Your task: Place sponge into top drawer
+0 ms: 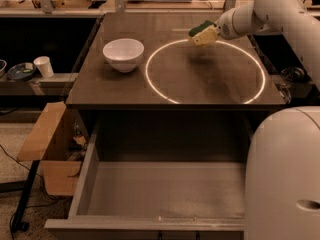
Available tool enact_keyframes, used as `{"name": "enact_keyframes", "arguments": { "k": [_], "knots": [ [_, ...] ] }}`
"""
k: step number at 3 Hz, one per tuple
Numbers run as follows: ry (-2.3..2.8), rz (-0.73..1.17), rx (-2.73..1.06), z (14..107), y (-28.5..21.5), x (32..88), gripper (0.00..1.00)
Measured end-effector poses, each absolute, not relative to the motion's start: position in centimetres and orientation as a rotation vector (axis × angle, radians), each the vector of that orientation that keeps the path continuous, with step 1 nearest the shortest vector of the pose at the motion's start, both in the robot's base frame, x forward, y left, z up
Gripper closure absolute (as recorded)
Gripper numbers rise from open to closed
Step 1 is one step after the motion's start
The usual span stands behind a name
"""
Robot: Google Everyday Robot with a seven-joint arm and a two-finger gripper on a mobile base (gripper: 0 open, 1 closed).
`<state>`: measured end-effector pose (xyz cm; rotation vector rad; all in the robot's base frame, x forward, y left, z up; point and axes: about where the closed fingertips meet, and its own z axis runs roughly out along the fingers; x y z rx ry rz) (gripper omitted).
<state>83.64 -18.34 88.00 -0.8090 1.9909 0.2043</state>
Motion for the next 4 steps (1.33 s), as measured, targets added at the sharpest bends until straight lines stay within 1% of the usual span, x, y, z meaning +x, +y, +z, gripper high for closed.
{"name": "enact_keyframes", "arguments": {
  "k": [1, 3, 4],
  "knots": [
    [1.991, 0.204, -0.808, 88.0, -18.4, 83.6, 1.00],
    [1.970, 0.146, -0.769, 90.3, -21.3, 82.5, 1.00],
    [1.971, 0.153, -0.774, 90.3, -21.0, 82.3, 1.00]
  ]
}}
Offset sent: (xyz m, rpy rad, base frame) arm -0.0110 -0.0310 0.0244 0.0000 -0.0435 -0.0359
